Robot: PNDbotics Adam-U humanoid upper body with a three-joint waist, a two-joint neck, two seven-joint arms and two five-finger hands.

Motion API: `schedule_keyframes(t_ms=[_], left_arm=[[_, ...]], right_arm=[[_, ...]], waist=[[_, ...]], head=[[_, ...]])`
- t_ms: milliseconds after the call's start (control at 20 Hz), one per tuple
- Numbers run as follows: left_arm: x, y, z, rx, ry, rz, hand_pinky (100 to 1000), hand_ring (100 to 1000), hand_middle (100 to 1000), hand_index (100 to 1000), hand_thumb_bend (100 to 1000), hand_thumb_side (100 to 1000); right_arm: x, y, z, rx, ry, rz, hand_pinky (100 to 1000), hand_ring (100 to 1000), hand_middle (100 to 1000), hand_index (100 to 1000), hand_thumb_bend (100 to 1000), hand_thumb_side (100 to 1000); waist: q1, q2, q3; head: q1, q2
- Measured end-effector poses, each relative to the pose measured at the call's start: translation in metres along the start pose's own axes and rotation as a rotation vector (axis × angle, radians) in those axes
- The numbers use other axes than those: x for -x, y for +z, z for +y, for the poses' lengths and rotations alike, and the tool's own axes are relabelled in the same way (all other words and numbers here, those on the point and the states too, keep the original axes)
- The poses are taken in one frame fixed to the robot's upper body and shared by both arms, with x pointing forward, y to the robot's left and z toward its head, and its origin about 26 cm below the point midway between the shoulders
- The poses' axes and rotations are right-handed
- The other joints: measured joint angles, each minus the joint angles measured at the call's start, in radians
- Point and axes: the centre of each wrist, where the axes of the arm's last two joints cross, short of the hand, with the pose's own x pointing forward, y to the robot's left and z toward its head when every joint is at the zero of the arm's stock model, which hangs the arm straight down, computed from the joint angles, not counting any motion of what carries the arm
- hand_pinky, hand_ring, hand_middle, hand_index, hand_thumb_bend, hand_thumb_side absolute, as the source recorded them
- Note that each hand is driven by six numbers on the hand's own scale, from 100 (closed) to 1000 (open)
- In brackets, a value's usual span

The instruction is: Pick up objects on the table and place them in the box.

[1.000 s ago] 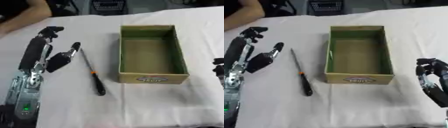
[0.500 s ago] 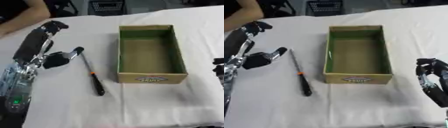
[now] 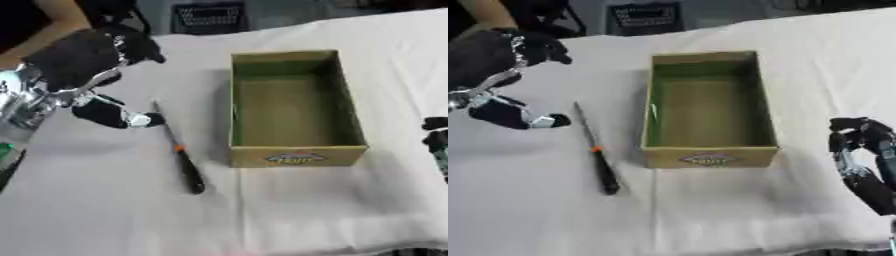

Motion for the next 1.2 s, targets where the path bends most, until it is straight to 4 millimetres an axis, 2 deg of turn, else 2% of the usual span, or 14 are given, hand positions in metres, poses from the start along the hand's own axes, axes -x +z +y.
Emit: schedule_keyframes(t_ms=[400, 550, 600, 650, 750, 1200], left_arm=[[0.006, -0.024, -0.007, 0.108, -0.023, -0.170, 705, 742, 731, 785, 657, 589], [0.004, -0.034, -0.015, 0.139, -0.011, -0.224, 699, 735, 718, 779, 637, 591], [0.002, -0.037, -0.018, 0.147, -0.006, -0.240, 700, 736, 719, 779, 662, 594], [0.001, -0.040, -0.020, 0.153, 0.000, -0.255, 697, 732, 714, 778, 627, 591], [-0.001, -0.045, -0.024, 0.164, 0.012, -0.281, 695, 728, 710, 776, 618, 591], [-0.008, -0.054, -0.045, 0.223, 0.058, -0.334, 689, 718, 697, 771, 593, 587]], right_arm=[[0.000, 0.000, 0.002, -0.010, -0.002, -0.004, 509, 582, 661, 780, 223, 783], [0.000, 0.000, 0.002, -0.011, -0.002, -0.003, 509, 582, 661, 780, 223, 784], [0.000, 0.000, 0.002, -0.012, -0.002, -0.003, 509, 582, 661, 780, 223, 783], [0.000, 0.000, 0.002, -0.012, -0.001, -0.003, 509, 582, 661, 780, 223, 784], [0.001, 0.000, 0.001, -0.013, 0.000, -0.003, 509, 582, 661, 780, 223, 783], [0.001, 0.000, 0.001, -0.013, 0.001, -0.003, 509, 582, 661, 780, 222, 784]], waist=[[0.000, -0.002, -0.009], [0.000, -0.004, -0.009], [0.000, -0.004, -0.009], [0.000, -0.004, -0.009], [0.000, -0.004, -0.009], [0.000, -0.004, -0.009]], head=[[0.001, 0.001], [0.001, 0.001], [0.001, 0.002], [0.001, 0.002], [0.001, 0.002], [0.001, 0.006]])
